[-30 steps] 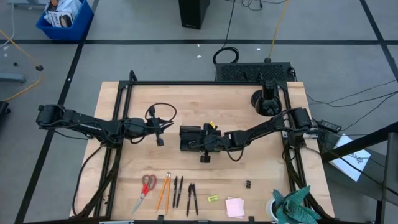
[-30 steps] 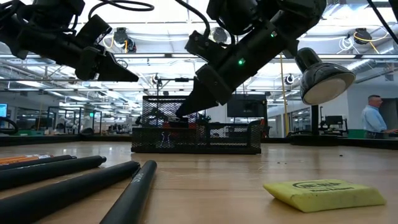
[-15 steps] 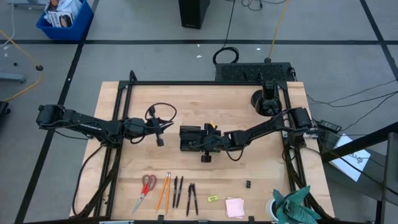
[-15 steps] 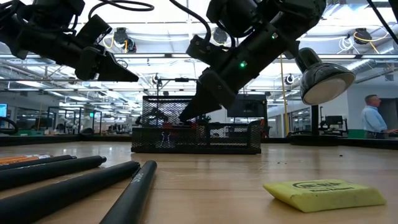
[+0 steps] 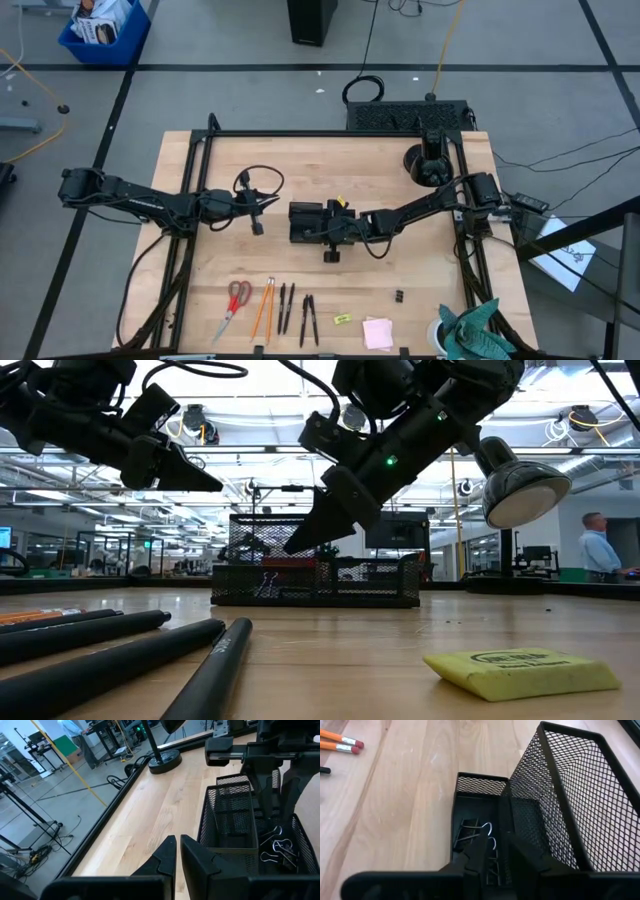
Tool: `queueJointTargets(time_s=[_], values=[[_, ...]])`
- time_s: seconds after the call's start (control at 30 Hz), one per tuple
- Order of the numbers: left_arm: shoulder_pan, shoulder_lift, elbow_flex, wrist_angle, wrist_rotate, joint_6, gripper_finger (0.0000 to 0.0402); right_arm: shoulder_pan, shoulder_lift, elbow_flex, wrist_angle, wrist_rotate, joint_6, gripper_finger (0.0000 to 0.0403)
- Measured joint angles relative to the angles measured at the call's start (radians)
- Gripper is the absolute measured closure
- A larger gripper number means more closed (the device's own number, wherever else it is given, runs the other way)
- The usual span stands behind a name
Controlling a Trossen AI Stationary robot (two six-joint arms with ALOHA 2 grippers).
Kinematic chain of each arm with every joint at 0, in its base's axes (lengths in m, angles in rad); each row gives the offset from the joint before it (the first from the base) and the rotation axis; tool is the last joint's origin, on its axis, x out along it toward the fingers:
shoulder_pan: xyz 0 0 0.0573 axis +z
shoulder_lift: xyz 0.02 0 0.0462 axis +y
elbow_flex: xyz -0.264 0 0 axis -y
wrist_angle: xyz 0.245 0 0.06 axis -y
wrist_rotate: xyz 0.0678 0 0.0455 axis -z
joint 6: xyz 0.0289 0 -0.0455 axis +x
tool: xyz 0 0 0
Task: Pick and place office supplies into organizer
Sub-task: Put the black binder clip into the black desk organizer
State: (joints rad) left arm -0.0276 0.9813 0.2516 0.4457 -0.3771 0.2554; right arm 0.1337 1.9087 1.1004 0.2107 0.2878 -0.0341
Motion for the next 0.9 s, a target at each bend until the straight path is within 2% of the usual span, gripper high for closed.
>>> queueJointTargets(time_s=[0.2, 0.43, 0.63, 0.9], values=[[0.0, 0.0, 0.0, 0.0, 0.0, 0.001, 0.0369, 0.009, -0.036, -0.001, -0.006, 0.001, -0.024, 0.0315], [0.0, 0.0, 0.0, -0.001, 0.0, -0.002, 0.0369, 0.12, -0.203, -0.001, -0.085, 0.018, -0.019, 0.0285], [0.0, 0.0, 0.0, -0.007, 0.0, -0.006, 0.0369, 0.258, -0.331, 0.0, -0.344, 0.029, 0.257, 0.0271], [0.0, 0.0, 0.0, 0.005, 0.0, -0.022, 0.0369, 0.439, -0.345, -0.001, -0.681, 0.018, 0.686, 0.0259]])
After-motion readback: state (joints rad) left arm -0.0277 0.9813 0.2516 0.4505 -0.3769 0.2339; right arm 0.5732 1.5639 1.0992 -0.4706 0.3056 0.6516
